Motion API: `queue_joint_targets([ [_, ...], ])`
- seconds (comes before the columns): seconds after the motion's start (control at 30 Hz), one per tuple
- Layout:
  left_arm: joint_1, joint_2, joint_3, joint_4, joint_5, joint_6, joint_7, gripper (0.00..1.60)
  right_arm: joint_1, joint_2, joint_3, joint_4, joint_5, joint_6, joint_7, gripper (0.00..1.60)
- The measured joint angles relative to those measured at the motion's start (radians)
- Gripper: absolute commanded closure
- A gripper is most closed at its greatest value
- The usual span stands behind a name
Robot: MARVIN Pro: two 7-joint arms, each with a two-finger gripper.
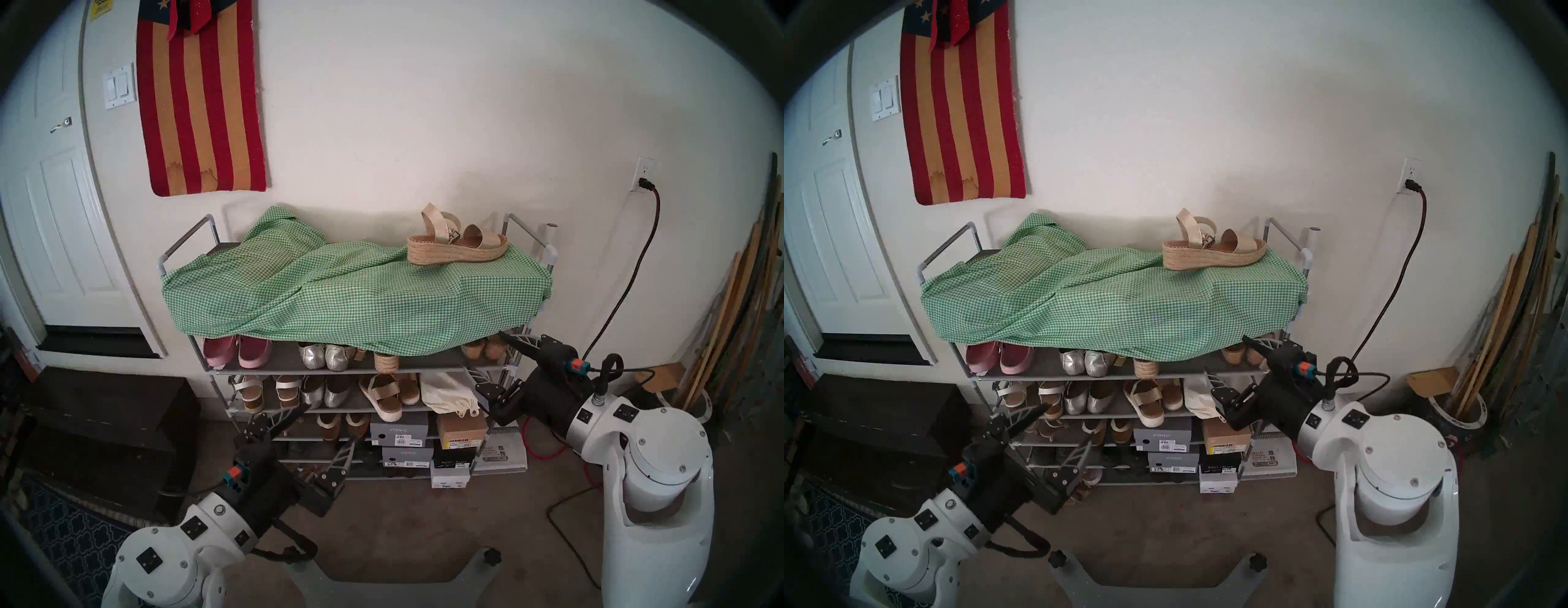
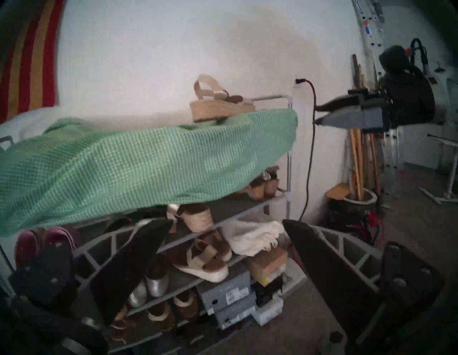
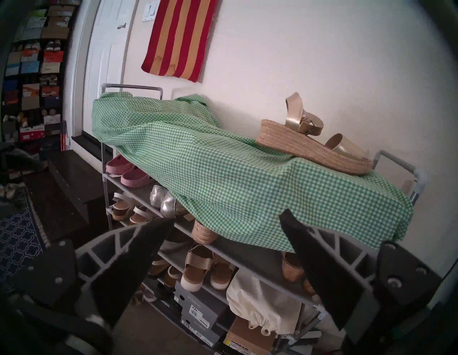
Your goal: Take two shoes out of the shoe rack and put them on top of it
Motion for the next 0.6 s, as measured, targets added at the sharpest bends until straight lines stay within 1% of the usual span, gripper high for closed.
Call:
queue_joint_targets([
  [0.1,-0.006,0.009,0.014,0.053,0.014,0.003,-0.011,0.0,-0.035,-0.019,0.004,-0.003,0.012,-0.053,-0.017,0.0],
  [0.27,-0.052,0.01,0.046,0.154,0.035,0.005,-0.009,0.0,-0.093,-0.046,0.004,-0.007,0.034,-0.14,-0.051,0.0],
  [0.37,-0.091,0.001,0.063,0.207,0.046,-0.001,0.01,0.0,-0.122,-0.059,0.001,-0.006,0.045,-0.194,-0.069,0.0],
  [0.53,-0.161,-0.023,0.085,0.289,0.065,-0.024,0.068,0.0,-0.159,-0.077,-0.002,0.005,0.06,-0.288,-0.094,0.0],
  [0.6,-0.174,-0.028,0.089,0.304,0.069,-0.029,0.079,0.0,-0.164,-0.08,-0.003,0.009,0.062,-0.303,-0.098,0.0],
])
